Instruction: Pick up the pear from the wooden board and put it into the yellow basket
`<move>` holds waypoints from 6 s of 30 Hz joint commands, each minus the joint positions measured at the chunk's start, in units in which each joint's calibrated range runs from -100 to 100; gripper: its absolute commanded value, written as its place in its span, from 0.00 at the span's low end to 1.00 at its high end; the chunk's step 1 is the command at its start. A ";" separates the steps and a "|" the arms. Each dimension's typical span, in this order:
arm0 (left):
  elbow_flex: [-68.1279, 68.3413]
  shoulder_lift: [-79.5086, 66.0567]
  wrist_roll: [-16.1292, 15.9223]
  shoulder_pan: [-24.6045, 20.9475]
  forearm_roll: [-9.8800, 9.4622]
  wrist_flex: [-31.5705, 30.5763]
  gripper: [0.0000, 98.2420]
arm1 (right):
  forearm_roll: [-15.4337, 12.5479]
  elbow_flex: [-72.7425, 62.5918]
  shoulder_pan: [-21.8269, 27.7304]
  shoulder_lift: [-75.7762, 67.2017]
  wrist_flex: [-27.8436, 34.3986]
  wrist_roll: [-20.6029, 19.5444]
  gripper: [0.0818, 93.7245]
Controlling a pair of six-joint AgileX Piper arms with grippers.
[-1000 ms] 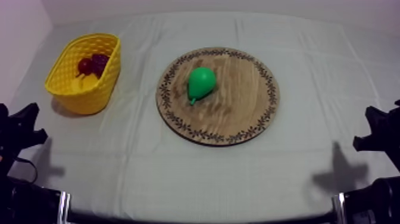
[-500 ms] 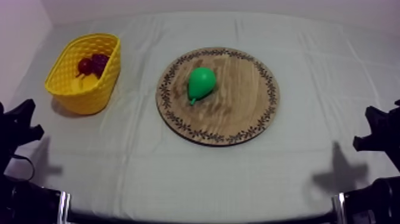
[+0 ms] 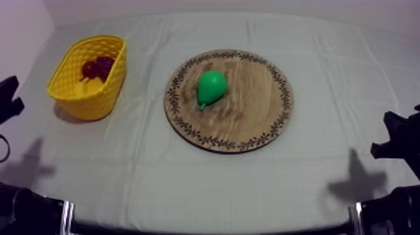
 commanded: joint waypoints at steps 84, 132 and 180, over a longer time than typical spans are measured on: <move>-71.03 83.97 24.12 36.69 -12.01 35.34 0.94 | 0.02 0.05 0.01 -0.05 0.07 0.02 0.00; -94.63 128.12 24.68 33.55 -9.50 37.19 0.94 | 0.02 0.05 0.01 -0.05 0.07 0.02 0.00; -78.12 91.31 13.21 19.92 -10.01 46.15 0.44 | 0.02 0.05 0.01 -0.05 0.07 -0.01 0.00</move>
